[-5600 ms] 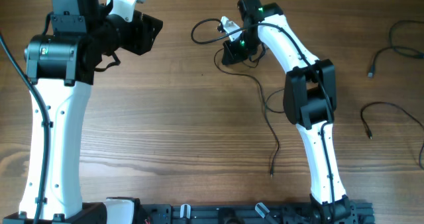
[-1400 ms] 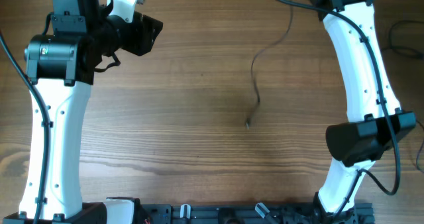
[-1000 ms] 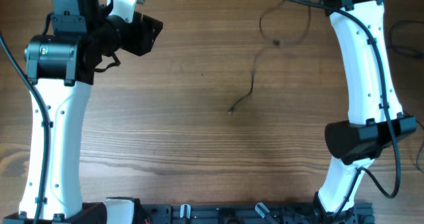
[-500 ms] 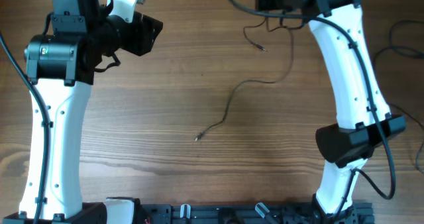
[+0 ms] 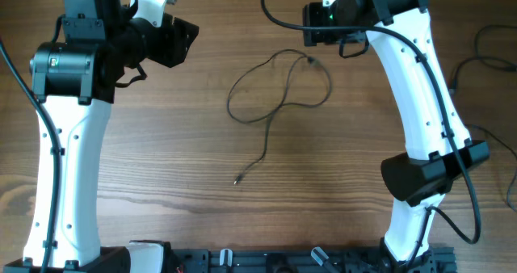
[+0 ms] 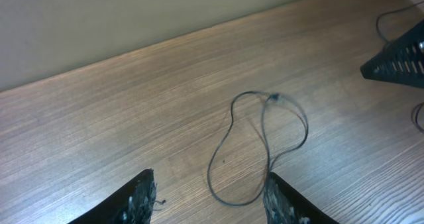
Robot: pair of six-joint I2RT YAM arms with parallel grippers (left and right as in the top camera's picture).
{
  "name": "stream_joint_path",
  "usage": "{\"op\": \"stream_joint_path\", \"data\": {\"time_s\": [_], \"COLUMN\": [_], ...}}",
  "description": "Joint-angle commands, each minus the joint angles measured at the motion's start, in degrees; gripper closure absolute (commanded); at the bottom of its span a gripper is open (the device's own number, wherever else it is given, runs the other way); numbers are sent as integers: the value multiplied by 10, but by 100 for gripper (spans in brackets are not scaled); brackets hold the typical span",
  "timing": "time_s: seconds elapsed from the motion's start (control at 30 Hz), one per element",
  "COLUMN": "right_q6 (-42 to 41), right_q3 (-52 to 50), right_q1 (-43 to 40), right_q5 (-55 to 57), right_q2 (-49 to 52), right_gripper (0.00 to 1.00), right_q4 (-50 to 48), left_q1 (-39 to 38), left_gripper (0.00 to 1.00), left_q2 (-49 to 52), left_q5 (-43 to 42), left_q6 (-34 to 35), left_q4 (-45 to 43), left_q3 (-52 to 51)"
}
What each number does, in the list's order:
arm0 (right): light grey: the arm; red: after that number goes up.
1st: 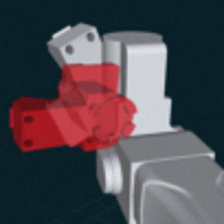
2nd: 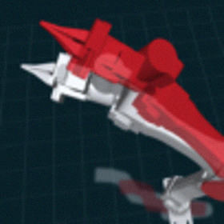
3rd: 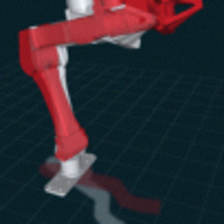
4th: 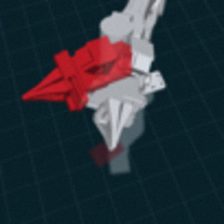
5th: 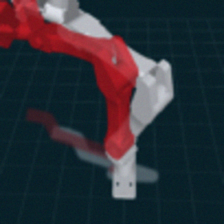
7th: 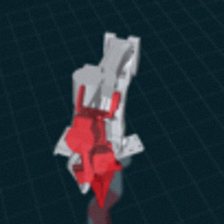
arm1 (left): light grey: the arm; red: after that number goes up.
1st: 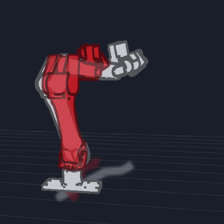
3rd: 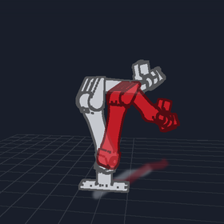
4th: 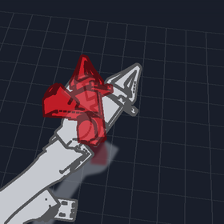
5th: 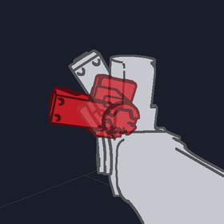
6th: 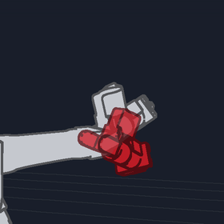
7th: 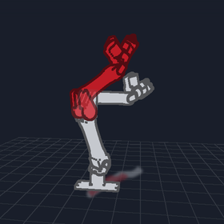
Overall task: Untangle cables
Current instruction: 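Move the right gripper down onto the cable loop and grasp it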
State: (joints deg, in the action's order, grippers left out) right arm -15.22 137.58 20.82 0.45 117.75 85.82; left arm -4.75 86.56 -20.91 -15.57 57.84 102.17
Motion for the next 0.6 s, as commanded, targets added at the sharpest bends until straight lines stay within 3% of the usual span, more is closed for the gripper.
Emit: {"op": "stream_joint_path", "data": {"time_s": [0.0, 0.37, 0.57], "right_q6": [-83, -191, -227], "right_q3": [-12, -237, -301], "right_q1": [-2, 18, 37], "right_q5": [64, 72, 63], "right_q2": [10, 12, 12], "right_gripper": [37, 39, 40], "right_q4": [2, -146, -213], "left_q1": [2, 2, 2], "left_gripper": [46, 46, 46], "left_q2": [-8, -8, -8], "left_q5": [1, 2, 2], "left_q6": [-7, -7, -7], "left_q4": [-3, -1, -1], "left_q3": [1, 1, 1]}}
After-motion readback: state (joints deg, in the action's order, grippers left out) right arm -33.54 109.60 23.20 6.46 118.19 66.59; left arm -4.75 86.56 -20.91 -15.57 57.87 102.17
